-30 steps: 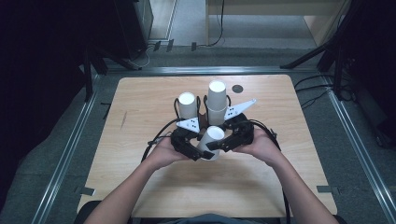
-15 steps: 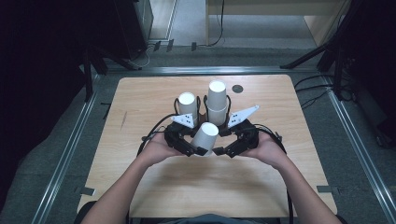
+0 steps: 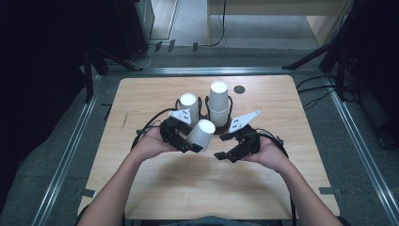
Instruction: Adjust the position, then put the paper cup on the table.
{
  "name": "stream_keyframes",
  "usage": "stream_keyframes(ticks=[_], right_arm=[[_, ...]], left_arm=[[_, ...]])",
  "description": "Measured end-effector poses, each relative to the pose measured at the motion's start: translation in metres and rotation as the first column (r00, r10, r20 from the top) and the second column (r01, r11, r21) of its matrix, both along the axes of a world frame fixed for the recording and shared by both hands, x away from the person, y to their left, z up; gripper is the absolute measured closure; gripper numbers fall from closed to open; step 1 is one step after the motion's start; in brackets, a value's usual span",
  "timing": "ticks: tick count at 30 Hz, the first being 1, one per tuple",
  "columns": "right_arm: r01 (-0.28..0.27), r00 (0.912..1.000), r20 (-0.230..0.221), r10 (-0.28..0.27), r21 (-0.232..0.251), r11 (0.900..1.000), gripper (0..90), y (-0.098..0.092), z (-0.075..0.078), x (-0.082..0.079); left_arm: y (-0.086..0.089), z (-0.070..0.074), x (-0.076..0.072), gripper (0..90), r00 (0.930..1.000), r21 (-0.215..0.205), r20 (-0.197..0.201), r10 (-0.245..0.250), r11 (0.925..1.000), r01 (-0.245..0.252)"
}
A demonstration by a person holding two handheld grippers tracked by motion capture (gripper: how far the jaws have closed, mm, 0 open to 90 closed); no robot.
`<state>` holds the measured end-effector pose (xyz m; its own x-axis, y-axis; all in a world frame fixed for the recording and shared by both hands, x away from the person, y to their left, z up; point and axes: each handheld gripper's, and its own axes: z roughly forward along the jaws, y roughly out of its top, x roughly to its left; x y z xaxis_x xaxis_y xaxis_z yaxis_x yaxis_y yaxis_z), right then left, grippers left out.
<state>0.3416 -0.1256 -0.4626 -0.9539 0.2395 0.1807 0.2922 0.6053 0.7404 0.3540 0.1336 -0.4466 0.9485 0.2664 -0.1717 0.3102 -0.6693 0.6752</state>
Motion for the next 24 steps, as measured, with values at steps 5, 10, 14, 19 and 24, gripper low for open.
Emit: stream_keyframes(ticks=[5, 10, 14, 19, 24], right_arm=[[-0.007, 1.0, 0.0, 0.007, 0.007, 1.0, 23.4, 0.002, 0.0, 0.001], [-0.007, 1.0, 0.007, 0.007, 0.018, 1.0, 23.4, 0.002, -0.001, 0.004], [-0.007, 0.9999, 0.009, 0.007, 0.022, 1.0, 23.4, 0.002, 0.0, 0.005], [-0.015, 0.9998, 0.014, 0.014, 0.025, 1.0, 23.4, 0.003, 0.001, 0.006], [-0.029, 0.9995, 0.008, 0.029, 0.026, 0.999, 23.4, 0.004, 0.001, 0.006]], left_arm=[[-0.003, -0.001, 0.002, 30.2, 0.9995, 0.051, -0.006, -0.031, 0.9982, 0.032], [-0.008, -0.005, 0.003, 30.1, 0.9974, 0.102, -0.01, -0.072, 0.9922, 0.072], [-0.013, -0.008, 0.003, 30.1, 0.9961, 0.123, -0.008, -0.088, 0.9885, 0.088], [-0.02, -0.014, 0.001, 30.0, 0.9936, 0.153, -0.008, -0.113, 0.9817, 0.113], [-0.028, -0.021, -0.001, 29.9, 0.9903, 0.18, -0.021, -0.137, 0.9739, 0.139]])
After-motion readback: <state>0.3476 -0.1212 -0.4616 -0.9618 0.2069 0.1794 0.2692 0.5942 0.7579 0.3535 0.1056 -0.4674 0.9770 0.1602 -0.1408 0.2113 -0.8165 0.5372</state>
